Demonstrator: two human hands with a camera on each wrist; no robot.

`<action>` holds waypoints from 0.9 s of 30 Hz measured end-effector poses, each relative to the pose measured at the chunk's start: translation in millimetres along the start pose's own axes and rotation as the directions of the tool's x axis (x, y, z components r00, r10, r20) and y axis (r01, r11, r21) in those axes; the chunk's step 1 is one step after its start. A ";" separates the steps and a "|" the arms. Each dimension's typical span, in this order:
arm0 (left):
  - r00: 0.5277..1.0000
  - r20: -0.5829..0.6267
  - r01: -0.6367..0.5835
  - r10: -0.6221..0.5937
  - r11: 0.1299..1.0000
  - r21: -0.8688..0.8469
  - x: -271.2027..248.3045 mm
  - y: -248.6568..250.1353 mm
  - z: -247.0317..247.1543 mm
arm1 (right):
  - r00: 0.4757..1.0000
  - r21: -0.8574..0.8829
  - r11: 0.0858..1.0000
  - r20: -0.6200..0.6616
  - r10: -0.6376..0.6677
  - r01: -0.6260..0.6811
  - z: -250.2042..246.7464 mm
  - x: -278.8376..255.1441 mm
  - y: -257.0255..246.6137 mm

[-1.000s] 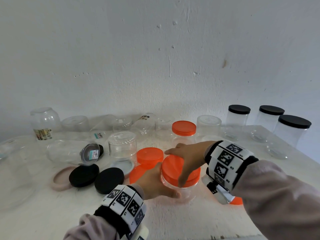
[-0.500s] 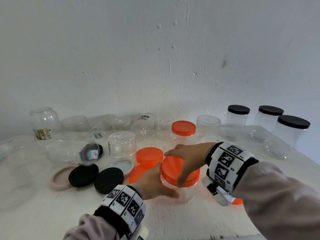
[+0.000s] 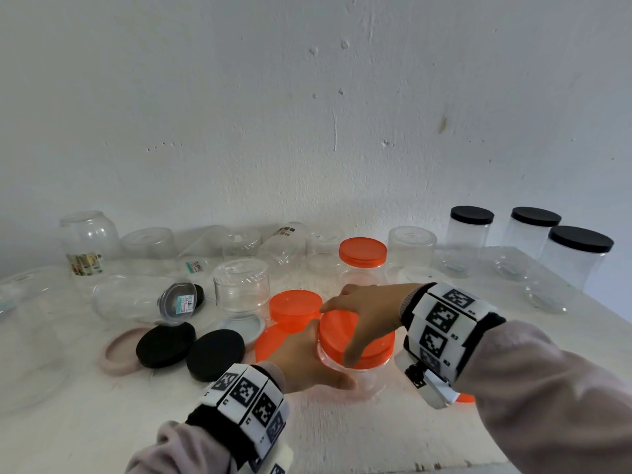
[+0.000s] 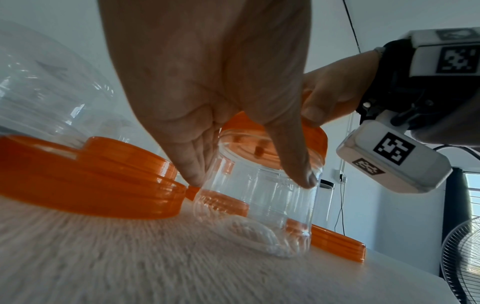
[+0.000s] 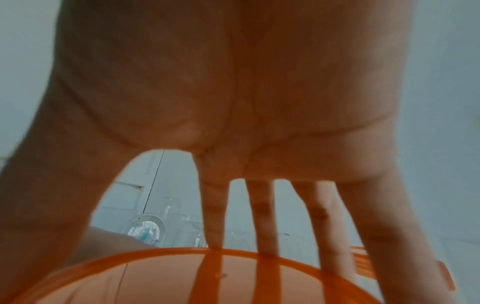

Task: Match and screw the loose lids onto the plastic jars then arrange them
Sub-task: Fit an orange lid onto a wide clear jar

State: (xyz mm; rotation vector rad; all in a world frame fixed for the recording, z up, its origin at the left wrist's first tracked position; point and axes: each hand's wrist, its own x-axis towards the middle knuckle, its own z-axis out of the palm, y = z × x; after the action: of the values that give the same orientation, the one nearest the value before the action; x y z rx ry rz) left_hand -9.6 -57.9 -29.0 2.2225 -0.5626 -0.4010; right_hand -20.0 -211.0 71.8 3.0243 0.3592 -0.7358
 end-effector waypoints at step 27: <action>1.000 0.000 0.008 -0.008 1.000 -0.010 1.9 0.1 1.4 | 0.999 0.014 1.000 -0.041 0.006 -0.006 4.3 3.1 -0.5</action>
State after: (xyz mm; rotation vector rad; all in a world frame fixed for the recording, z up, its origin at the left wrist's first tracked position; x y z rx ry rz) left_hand -8.6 -59.8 -30.0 2.2161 -0.5509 -0.4070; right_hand -19.4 -210.2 66.7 3.0559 0.3470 -0.6801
